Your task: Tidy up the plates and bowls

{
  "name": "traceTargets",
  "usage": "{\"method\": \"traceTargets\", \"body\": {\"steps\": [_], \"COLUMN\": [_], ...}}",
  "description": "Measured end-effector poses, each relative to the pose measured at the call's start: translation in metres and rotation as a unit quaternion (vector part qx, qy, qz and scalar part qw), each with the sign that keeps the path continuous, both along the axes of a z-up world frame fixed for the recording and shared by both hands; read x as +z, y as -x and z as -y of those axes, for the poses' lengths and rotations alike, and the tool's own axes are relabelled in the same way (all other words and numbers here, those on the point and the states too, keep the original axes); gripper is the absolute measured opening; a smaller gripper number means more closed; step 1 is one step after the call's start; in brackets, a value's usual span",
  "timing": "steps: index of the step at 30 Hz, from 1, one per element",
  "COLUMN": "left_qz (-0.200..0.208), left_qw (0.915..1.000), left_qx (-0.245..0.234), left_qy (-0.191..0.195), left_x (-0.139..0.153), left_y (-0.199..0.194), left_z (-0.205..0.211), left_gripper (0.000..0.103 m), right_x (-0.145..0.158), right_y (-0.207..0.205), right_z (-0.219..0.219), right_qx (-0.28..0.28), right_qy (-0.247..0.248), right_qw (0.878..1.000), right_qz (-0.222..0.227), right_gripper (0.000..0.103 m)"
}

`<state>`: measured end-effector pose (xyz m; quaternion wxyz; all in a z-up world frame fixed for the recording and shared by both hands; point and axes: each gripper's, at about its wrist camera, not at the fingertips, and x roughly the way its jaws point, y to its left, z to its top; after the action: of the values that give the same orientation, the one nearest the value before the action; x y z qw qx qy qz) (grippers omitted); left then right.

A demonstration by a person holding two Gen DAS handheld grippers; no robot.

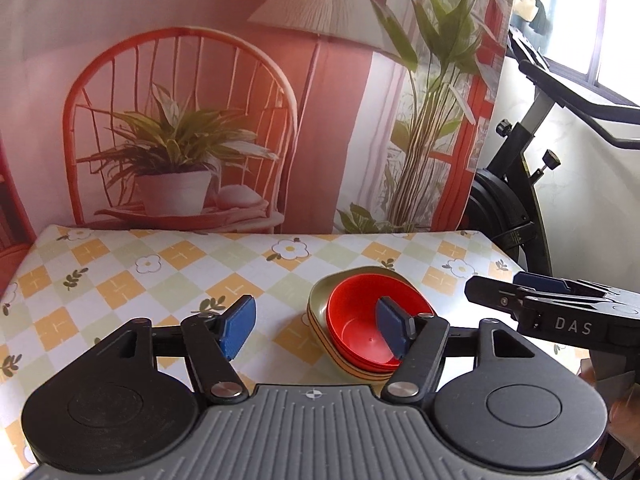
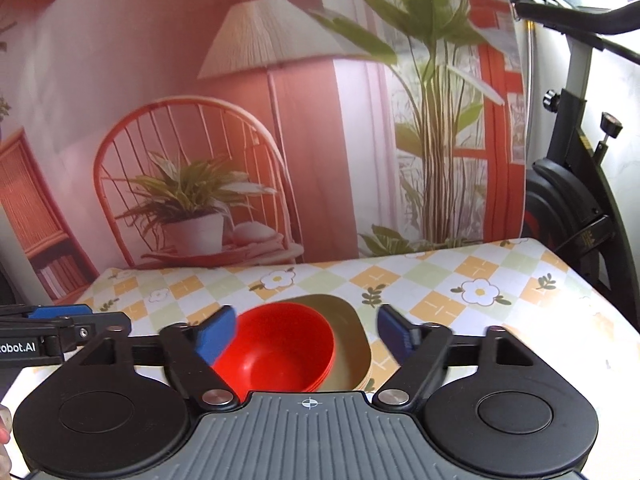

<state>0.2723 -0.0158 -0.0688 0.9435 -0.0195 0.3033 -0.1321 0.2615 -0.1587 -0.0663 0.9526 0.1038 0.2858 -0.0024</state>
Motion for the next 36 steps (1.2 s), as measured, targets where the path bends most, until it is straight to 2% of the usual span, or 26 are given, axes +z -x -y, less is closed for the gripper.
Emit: {"method": "traceTargets", "body": {"steps": [3, 6, 14, 20, 24, 36], "left_qz": [0.024, 0.046, 0.096, 0.126, 0.141, 0.170], "left_qw": [0.9996, 0.9987, 0.9935, 0.9909, 0.9886, 0.9832], "left_qx": [0.011, 0.018, 0.041, 0.038, 0.039, 0.050], "left_qy": [-0.005, -0.012, -0.046, -0.031, -0.034, -0.046], "left_x": [0.018, 0.035, 0.079, 0.108, 0.123, 0.149], "left_y": [0.017, 0.034, 0.083, 0.122, 0.145, 0.184], "left_z": [-0.007, -0.010, -0.014, -0.023, -0.024, -0.026], "left_gripper": [0.080, 0.083, 0.084, 0.084, 0.085, 0.085], "right_x": [0.017, 0.034, 0.080, 0.112, 0.128, 0.156], "right_y": [0.016, 0.033, 0.082, 0.117, 0.135, 0.172], "right_z": [-0.002, -0.004, -0.009, -0.012, -0.014, -0.021], "right_qx": [-0.002, -0.002, -0.017, -0.025, -0.029, -0.024], "right_qy": [0.002, 0.001, 0.002, 0.005, 0.011, 0.023], "right_qw": [1.000, 1.000, 0.997, 0.994, 0.992, 0.989], "right_qz": [0.014, 0.030, 0.077, 0.110, 0.125, 0.145], "right_gripper": [0.093, 0.103, 0.103, 0.103, 0.103, 0.103]}}
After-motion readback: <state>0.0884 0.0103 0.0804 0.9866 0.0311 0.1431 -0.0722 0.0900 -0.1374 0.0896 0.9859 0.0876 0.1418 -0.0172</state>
